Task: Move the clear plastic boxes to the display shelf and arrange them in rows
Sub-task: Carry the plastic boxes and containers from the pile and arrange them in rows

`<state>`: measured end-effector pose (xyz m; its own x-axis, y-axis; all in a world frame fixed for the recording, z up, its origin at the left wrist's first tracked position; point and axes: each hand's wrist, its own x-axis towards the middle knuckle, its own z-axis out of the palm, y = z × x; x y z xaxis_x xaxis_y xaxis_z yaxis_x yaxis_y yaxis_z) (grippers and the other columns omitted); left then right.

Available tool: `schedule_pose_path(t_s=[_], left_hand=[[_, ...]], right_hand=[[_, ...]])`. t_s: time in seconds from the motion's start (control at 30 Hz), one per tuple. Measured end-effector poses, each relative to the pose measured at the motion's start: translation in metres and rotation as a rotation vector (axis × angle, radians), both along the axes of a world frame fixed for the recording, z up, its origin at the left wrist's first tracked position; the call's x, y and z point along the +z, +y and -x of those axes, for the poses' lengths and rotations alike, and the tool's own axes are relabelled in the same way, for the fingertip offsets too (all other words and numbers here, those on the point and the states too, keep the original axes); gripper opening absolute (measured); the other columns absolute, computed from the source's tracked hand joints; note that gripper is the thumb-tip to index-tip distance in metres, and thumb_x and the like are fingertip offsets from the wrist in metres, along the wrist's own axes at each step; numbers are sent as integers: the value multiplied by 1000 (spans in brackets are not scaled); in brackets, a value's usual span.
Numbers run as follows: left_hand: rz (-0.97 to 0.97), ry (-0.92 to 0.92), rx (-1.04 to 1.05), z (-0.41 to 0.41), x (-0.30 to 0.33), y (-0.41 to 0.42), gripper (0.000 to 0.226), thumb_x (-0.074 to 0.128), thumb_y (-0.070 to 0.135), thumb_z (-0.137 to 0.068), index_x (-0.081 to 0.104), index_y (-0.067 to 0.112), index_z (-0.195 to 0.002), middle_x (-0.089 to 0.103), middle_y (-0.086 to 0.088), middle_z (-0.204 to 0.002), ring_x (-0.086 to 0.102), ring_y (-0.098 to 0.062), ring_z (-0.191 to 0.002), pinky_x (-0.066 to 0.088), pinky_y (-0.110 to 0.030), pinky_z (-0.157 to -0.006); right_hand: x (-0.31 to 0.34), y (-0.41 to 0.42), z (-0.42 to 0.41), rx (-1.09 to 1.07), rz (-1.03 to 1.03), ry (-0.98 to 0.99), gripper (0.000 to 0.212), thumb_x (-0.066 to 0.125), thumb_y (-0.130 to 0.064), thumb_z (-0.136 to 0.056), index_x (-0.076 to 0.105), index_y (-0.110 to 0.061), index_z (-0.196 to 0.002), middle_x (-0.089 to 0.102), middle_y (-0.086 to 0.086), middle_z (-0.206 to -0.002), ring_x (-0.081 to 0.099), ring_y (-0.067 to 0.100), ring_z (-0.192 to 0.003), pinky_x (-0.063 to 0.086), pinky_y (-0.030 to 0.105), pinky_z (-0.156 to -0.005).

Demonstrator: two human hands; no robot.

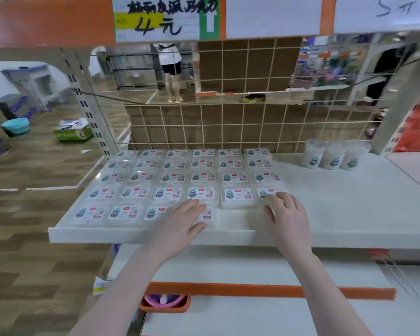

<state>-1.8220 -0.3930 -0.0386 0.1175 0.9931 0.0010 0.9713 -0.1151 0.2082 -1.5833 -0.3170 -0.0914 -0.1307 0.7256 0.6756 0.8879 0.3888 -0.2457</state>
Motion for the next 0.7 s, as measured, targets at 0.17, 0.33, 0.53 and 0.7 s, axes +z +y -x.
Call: schedule_pose_path(t_s=[0.17,0.33,0.53,0.7], left_hand=[[-133,-95,29,-8,-1,2,47,40,31,-99,33,20,-144,28,2,-151,22,-14,-140,18,-25,-110],[-102,-141,-62,-32,-9,11,49,45,29,-97,36,16,-143,31,-2,-149,24,-18,-139,22,-30,-110],[-115,-101,-180,-86,3,17,51,42,34,-98,30,18,-145,25,0,-153,17,-17,-142,22,-32,-112],[-149,-106,-292,-167,13,22,53,43,35,-97,28,19,-146,25,-1,-154,19,-20,-142,17,-31,-115]], right_hand=[[-6,-43,-9,-241,60,-7,32,46,-24,-86,67,-4,-98,66,16,-96,61,36,-93,49,41,-78],[-6,-89,-37,-419,81,-22,19,67,-7,-79,67,-2,-97,66,16,-93,61,36,-88,50,42,-76],[7,-124,-91,-563,46,-24,17,66,-14,-80,68,-4,-93,66,14,-91,61,36,-86,51,41,-73],[8,-140,-155,-655,94,27,23,60,-22,-84,67,-6,-98,65,14,-97,60,36,-90,49,40,-75]])
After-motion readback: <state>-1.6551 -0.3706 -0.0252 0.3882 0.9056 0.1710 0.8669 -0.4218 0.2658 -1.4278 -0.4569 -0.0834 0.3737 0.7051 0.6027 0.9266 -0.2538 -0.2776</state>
